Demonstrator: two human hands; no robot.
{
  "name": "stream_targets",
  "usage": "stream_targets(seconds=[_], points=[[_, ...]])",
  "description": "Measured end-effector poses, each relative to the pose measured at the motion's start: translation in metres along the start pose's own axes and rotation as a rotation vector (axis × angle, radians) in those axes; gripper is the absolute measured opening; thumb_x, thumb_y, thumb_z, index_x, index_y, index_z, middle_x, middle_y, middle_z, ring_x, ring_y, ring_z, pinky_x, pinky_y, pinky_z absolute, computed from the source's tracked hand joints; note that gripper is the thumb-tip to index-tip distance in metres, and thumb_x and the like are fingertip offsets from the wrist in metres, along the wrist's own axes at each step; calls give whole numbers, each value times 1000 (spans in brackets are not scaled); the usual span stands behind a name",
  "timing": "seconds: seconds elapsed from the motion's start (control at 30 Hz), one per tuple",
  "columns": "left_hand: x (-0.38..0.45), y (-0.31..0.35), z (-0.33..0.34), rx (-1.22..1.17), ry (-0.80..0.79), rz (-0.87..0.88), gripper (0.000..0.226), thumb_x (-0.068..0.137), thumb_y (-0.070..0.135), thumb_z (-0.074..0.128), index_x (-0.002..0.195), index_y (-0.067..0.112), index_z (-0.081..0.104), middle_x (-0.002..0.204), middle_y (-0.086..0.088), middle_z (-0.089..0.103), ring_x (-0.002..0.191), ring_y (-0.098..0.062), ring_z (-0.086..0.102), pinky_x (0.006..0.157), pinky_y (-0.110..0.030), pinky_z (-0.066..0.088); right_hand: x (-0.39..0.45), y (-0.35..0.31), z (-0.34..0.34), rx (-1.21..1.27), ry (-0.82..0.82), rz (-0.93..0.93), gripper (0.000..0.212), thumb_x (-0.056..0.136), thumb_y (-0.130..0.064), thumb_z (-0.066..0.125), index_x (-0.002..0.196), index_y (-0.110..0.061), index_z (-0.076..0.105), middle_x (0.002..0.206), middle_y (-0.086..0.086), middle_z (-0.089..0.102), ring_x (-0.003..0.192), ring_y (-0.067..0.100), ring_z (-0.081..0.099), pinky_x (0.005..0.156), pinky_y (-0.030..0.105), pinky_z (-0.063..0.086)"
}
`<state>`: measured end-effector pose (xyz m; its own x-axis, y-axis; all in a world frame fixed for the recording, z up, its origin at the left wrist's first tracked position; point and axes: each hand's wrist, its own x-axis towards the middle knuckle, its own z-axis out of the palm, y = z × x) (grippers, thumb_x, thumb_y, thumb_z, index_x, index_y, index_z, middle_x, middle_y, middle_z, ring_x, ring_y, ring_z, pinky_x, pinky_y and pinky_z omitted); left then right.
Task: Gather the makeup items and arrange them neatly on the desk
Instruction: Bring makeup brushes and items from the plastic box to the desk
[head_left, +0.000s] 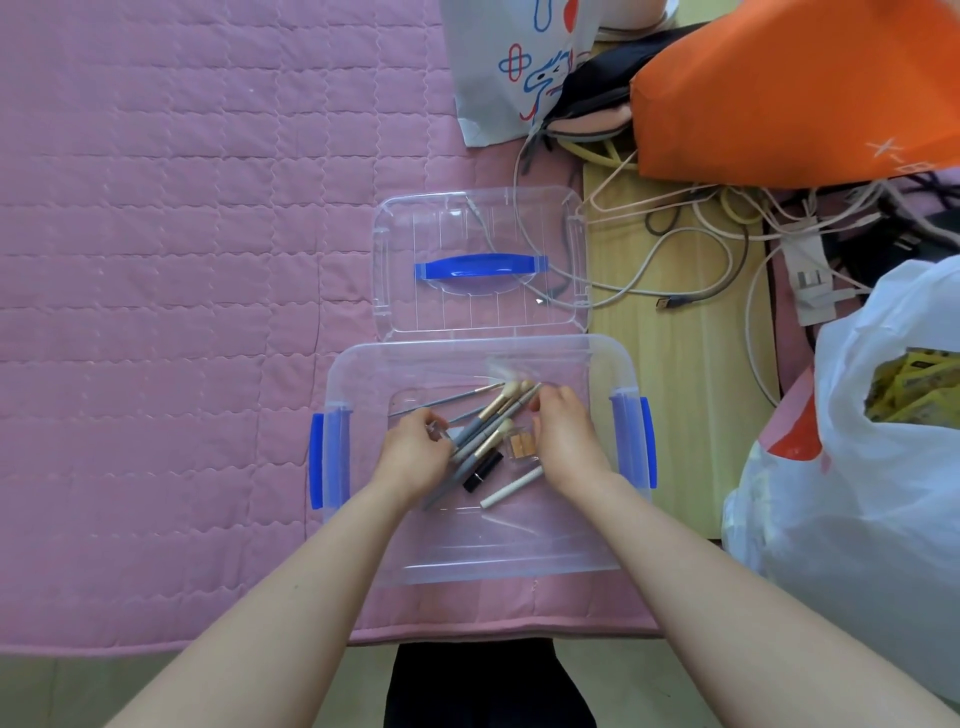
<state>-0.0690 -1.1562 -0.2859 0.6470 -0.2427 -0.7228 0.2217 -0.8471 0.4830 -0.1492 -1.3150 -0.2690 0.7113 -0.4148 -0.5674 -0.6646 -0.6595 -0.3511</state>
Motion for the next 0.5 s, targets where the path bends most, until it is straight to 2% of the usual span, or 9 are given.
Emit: stream_targets(seconds=[0.07, 0.13, 0.2, 0.27, 0.33, 0.5], points=[[0, 0, 1, 5, 1, -4, 20, 84, 9, 52, 102, 14, 62, 90, -5, 62, 88, -27, 56, 72, -26, 41, 0, 1, 3, -35, -17, 9, 25, 96, -12, 48, 119, -3, 49, 121, 15, 48, 104, 31, 52, 85, 35, 43], [1, -2, 1, 15, 4, -17, 18, 84, 10, 53, 100, 13, 61, 92, -5, 62, 89, -27, 57, 73, -27, 42, -1, 0, 5, -84, -72, -4, 31, 95, -23, 53, 117, -3, 48, 121, 15, 46, 104, 33, 53, 84, 37, 42], [1, -4, 2, 16, 10, -37, 13, 84, 14, 55, 96, 13, 59, 89, -3, 61, 85, -25, 56, 70, -28, 44, -4, 0, 9, -160, -124, -29, 36, 93, -27, 57, 119, -5, 45, 122, 15, 44, 107, 33, 50, 83, 39, 43], [3, -7, 2, 21, 24, -58, 6, 83, 19, 57, 87, 15, 57, 82, -2, 59, 78, -23, 56, 63, -29, 44, -6, -1, 13, -258, -150, -59, 42, 90, -26, 60, 122, -7, 40, 123, 14, 42, 111, 33, 46, 81, 40, 45], [3, -9, 2, 44, 46, -65, 12, 84, 24, 60, 77, 18, 52, 77, 0, 58, 72, -20, 54, 55, -27, 38, -6, -2, 16, -308, -159, -71, 45, 89, -24, 61, 123, -8, 38, 124, 14, 40, 112, 34, 44, 78, 39, 45], [5, -9, 1, 94, 43, -62, 16, 84, 18, 58, 70, 19, 49, 73, 0, 57, 65, -15, 50, 50, -23, 33, -5, -3, 17, -161, -165, 35, 38, 88, -13, 58, 120, -8, 39, 122, 16, 37, 106, 36, 47, 81, 40, 45]])
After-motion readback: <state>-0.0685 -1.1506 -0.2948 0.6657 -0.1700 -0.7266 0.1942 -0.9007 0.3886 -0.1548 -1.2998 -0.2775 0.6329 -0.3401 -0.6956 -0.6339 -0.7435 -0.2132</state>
